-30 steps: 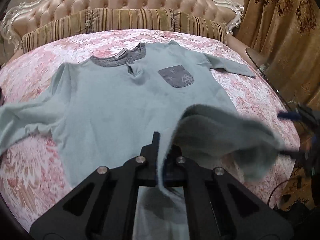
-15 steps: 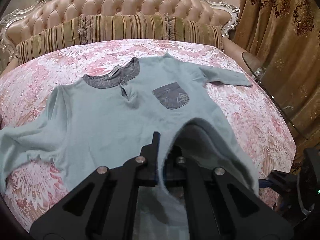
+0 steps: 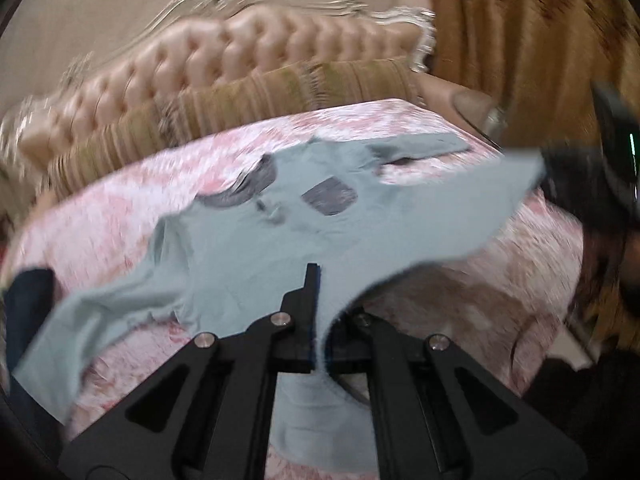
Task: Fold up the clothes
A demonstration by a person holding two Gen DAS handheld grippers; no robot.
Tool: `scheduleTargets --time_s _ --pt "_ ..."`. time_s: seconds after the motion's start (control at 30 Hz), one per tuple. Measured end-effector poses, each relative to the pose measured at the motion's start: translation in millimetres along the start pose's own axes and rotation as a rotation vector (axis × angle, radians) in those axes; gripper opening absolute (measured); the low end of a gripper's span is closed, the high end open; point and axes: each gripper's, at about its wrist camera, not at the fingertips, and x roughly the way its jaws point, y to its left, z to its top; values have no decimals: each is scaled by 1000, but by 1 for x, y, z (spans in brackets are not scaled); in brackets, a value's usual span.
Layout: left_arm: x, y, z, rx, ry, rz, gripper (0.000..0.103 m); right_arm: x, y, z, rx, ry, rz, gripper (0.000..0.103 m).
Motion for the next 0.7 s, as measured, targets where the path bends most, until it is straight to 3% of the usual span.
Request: scheduleTargets --time_s 0.1,0.2,0.43,0.5,0.53,0.57,0.7 --pt "-13 -29 -12 49 31 -85 3 -22 -4 4 -58 -12 -17 6" --pt "-4 -59 -48 57 121 -173 3 -19 -4 -23 -61 50 0 6" --pt "31 -66 -101 -114 180 -193 10 14 -11 -112 1 256 77 6" --pt "19 -57 -116 -185 160 -171 43 19 -15 -121 25 272 91 6" --pt "5 -50 -125 -227 125 -143 78 23 -17 -124 39 276 97 6" --pt "-8 -44 -134 -268 91 -116 90 25 -19 -127 51 280 102 6" --pt "-43 -32 -168 -367 50 -27 90 30 -25 -130 74 291 123 6"
